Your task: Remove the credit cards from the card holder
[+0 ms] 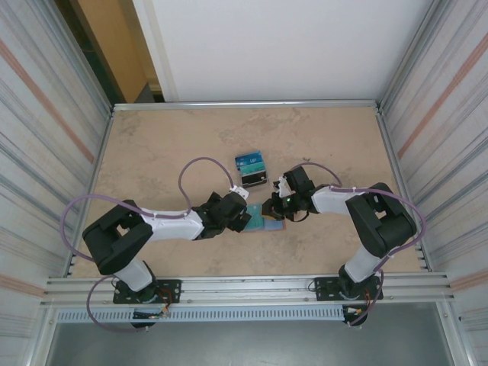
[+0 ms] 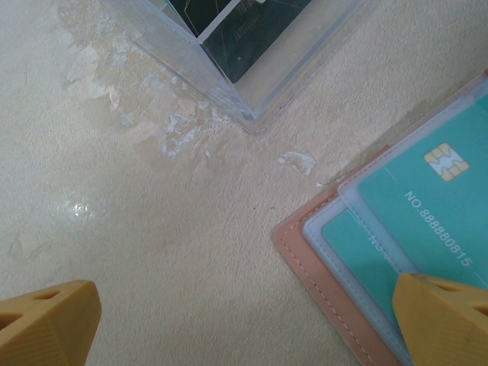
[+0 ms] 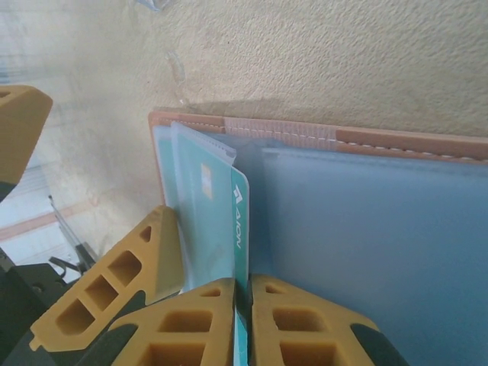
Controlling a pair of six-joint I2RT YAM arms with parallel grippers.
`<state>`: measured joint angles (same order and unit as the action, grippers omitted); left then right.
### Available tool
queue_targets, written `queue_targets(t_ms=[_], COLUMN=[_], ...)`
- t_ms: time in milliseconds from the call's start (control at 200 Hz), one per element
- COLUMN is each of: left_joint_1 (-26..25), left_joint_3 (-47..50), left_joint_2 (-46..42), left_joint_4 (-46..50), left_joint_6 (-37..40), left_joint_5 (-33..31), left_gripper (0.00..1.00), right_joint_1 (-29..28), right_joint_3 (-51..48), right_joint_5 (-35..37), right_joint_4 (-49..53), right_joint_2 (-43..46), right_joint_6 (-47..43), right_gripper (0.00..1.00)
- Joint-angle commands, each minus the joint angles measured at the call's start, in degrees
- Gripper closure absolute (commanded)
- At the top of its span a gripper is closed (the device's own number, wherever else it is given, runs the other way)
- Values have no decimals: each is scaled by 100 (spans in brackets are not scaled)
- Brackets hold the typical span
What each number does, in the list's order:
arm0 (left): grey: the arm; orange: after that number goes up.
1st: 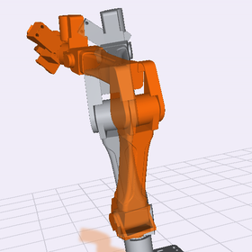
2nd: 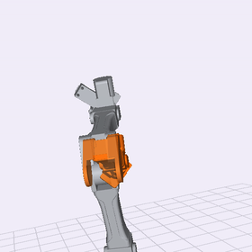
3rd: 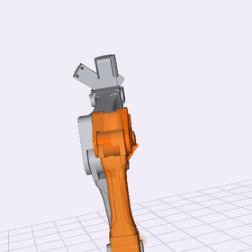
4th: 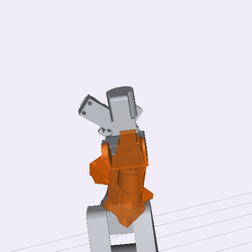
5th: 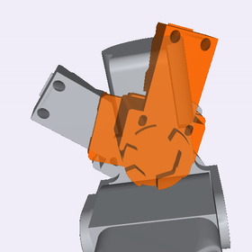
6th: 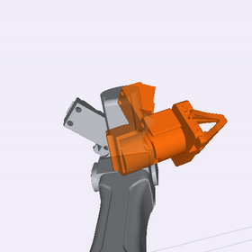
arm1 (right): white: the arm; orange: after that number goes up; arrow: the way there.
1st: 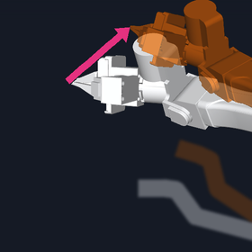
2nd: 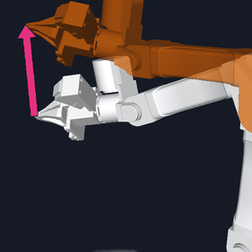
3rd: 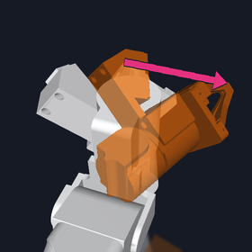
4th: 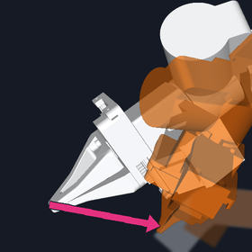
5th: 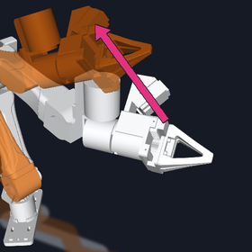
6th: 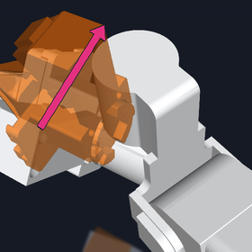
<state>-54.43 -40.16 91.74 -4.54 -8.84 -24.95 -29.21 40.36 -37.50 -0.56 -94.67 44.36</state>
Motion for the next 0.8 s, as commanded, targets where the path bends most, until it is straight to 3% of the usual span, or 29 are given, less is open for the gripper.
queue_targets(t_ms=[0, 376, 501, 797], left_joint_1=[-1, 0, -2, 2], left_joint_3=[-84, -115, -128, -171], left_joint_2=[51, 67, 41, 45], left_joint_4=[157, 197, 199, 229], left_joint_6=[36, 49, 69, 76], left_joint_5=[-50, -80, -93, -80], left_gripper=[1, 1, 1, 1], right_joint_1=[47, 147, 233, 269], right_joint_3=[-89, -31, -7, -88], right_joint_5=[-129, 181, 143, -418], right_joint_4=[-94, 559, 731, 63], right_joint_2=[160, 257, 274, 204], right_joint_6=[114, -186, -330, -77], right_gripper=[91, 95, 90, 87])
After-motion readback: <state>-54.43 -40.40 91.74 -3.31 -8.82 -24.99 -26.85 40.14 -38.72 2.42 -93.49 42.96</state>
